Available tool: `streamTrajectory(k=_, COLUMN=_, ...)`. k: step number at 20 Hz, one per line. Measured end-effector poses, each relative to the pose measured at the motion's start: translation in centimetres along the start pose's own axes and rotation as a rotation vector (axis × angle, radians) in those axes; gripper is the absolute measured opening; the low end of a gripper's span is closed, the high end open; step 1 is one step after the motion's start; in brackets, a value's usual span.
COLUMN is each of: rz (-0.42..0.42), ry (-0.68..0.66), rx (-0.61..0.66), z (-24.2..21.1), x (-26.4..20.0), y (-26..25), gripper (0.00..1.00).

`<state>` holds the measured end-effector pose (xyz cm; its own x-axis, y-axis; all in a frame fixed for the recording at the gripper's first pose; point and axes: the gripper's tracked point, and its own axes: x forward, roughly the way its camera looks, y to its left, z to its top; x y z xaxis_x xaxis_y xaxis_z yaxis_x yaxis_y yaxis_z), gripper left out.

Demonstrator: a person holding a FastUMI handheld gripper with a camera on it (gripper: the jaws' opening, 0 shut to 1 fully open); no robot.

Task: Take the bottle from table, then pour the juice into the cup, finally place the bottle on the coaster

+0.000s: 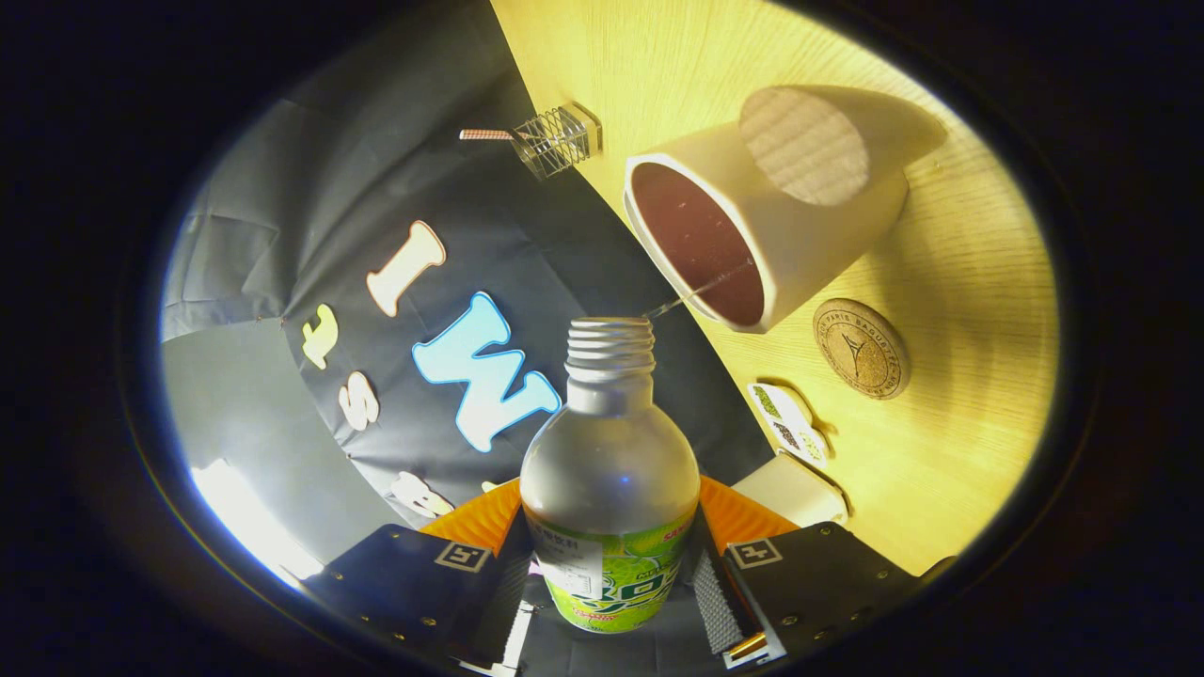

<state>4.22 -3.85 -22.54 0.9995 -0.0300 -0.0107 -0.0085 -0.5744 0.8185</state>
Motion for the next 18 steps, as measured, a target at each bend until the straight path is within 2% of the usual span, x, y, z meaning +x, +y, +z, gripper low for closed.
streamTrajectory(k=10, rz=-0.004, ry=0.002, rx=-0.025, z=0.2, x=0.3, y=-0.3, gripper=0.76)
streamTrajectory(k=18, rz=-0.042, ry=0.005, rx=-0.09, z=1.3, x=0.1, y=-2.4, gripper=0.76)
